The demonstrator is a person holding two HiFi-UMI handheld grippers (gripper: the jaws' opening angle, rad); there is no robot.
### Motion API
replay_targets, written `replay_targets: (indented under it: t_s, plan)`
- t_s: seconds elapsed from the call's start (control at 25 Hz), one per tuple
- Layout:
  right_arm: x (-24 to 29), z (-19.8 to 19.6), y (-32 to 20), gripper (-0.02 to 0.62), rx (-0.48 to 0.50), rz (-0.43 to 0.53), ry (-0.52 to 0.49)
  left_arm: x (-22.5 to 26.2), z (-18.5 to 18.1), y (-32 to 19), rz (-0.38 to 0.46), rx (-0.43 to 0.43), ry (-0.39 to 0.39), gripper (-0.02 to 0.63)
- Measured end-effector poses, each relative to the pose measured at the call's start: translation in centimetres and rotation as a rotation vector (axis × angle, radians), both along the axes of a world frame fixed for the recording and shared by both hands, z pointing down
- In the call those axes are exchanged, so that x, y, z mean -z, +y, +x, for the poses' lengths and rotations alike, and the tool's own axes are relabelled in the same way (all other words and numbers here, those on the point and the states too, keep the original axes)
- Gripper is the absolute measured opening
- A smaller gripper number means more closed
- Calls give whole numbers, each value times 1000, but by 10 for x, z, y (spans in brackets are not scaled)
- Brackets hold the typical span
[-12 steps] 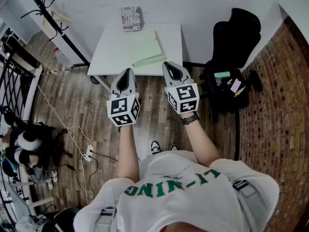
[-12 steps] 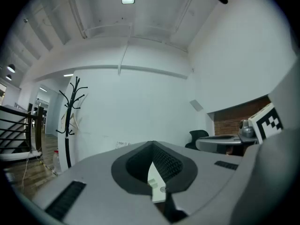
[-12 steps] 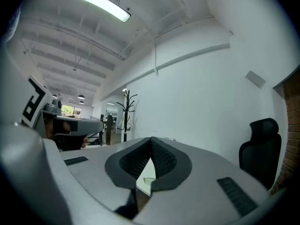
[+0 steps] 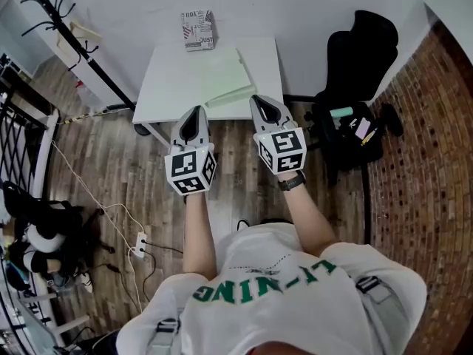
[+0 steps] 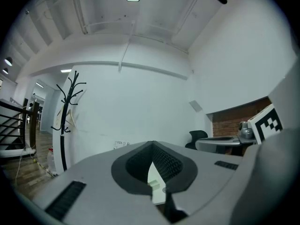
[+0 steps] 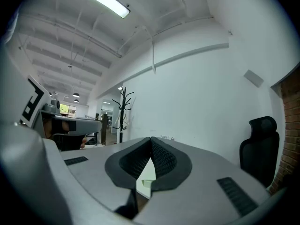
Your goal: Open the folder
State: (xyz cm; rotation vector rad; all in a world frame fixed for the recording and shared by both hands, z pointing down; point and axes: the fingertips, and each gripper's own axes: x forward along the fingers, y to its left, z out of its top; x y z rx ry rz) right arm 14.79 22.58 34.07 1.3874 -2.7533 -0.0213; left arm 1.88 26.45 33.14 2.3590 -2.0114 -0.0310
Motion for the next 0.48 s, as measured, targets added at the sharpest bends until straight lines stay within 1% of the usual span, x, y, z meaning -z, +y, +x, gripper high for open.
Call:
replay_targets:
  t_s: [0.2, 0.36, 0.48]
  plan:
    - [-13, -12, -10, 17, -14, -12, -1, -13, -9, -16, -2, -22, 8, 14]
    - [-19, -27, -40, 17, -16, -36, -33, -20, -20, -47, -24, -37, 11, 14]
    - [-28, -36, -72, 17, 0, -50, -41, -26, -27, -79, -29, -26, 17, 14]
